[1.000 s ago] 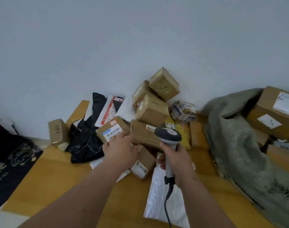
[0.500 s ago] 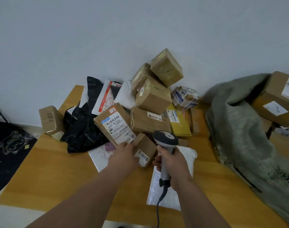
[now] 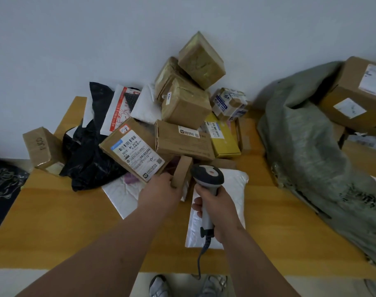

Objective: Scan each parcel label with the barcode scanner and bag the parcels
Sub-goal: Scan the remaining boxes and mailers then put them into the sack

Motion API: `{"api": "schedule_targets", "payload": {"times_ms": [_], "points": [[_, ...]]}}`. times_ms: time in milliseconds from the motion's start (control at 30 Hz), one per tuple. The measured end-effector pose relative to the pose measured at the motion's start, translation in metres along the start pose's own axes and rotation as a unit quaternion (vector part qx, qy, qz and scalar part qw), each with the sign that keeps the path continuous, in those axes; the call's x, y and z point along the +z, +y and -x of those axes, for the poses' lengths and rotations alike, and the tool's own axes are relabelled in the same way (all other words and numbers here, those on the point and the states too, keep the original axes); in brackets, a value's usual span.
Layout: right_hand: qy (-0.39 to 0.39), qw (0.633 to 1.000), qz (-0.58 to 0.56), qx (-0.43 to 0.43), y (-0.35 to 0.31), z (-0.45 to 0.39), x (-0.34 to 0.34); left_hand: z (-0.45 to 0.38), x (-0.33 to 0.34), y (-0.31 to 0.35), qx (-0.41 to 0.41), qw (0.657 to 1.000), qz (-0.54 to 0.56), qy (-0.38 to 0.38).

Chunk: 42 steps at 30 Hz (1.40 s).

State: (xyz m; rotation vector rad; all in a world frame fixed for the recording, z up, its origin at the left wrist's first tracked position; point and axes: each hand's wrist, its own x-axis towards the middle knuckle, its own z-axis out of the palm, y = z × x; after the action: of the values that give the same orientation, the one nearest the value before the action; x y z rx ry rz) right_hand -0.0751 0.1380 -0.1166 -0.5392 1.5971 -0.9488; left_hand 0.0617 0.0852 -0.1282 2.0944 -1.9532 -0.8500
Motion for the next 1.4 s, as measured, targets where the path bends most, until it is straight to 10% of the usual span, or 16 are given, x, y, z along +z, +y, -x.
{"api": "schedule_targets", "payload": {"times_ms": [800,1400], "points": [[-0.081,0.996,-0.019,0.011,-0.003,0.002,-0.036,0.010,0.008,0.029,-0.040,0.999,-0.027,0.024],[-0.135,0.991,-0.022,0.008,-0.046,0.030,-0.093,0.055,-0.013,0.068,-0.092,0.918,0.317,0.219]]}}
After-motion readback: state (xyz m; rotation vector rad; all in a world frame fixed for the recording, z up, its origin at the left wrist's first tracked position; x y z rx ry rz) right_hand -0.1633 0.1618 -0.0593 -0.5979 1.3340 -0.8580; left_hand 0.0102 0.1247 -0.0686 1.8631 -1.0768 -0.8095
